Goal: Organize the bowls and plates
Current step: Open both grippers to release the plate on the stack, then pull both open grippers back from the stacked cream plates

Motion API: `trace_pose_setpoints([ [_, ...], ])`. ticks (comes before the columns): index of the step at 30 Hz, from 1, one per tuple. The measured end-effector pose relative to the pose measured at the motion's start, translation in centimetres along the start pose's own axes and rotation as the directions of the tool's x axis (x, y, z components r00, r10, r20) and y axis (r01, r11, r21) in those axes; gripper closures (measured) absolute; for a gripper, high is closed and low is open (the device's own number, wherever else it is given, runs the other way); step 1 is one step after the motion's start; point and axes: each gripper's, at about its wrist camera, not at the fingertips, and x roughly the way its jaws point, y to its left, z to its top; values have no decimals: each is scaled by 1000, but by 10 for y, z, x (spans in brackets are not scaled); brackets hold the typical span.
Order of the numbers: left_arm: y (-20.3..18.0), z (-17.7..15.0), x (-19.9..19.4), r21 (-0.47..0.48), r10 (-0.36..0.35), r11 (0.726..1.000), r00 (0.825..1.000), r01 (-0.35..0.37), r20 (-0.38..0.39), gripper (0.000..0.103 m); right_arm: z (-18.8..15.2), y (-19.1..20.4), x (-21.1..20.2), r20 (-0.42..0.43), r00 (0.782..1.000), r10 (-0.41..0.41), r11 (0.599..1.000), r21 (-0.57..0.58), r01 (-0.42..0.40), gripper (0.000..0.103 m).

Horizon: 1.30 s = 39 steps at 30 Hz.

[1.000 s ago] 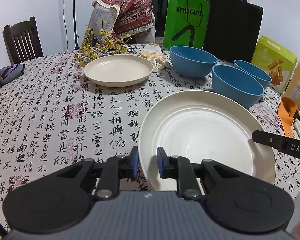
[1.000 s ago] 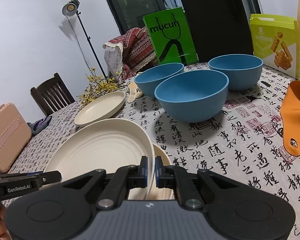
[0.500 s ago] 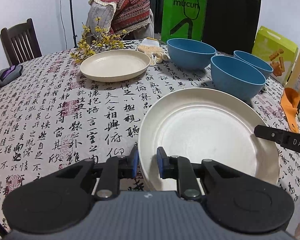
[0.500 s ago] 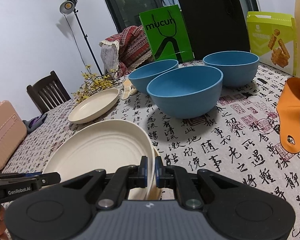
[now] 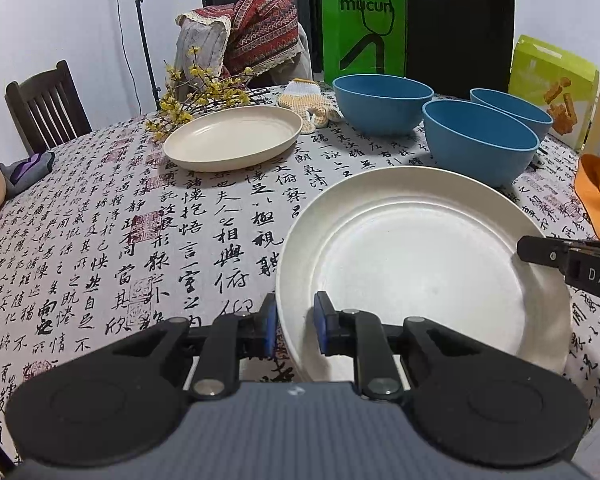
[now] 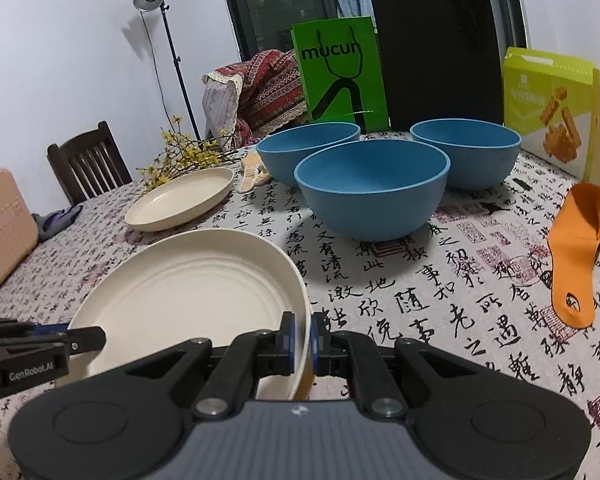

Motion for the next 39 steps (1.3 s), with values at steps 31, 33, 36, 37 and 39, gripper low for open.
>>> trace_pose_setpoints([
  [31,46,-16,-22,-63,-95,992,982,107,163,0,-14,2,-27,111,989,97,994,-57,-91,0],
  [33,48,-20,-25,-62,-93,993,980,105,174,0,-16,5,-32,125,987,100,994,-52,-95,0],
  [36,54,-24,-30,-68,-97,991,975,112,199,0,-18,8,-36,145,985,97,995,-28,-94,0],
  [37,56,-25,-32,-68,-99,991,973,116,211,0,-19,8,-37,150,984,93,996,-21,-91,0],
  [39,59,-26,-34,-60,-102,991,967,119,233,0,-20,10,-41,164,983,79,997,-12,-78,0],
])
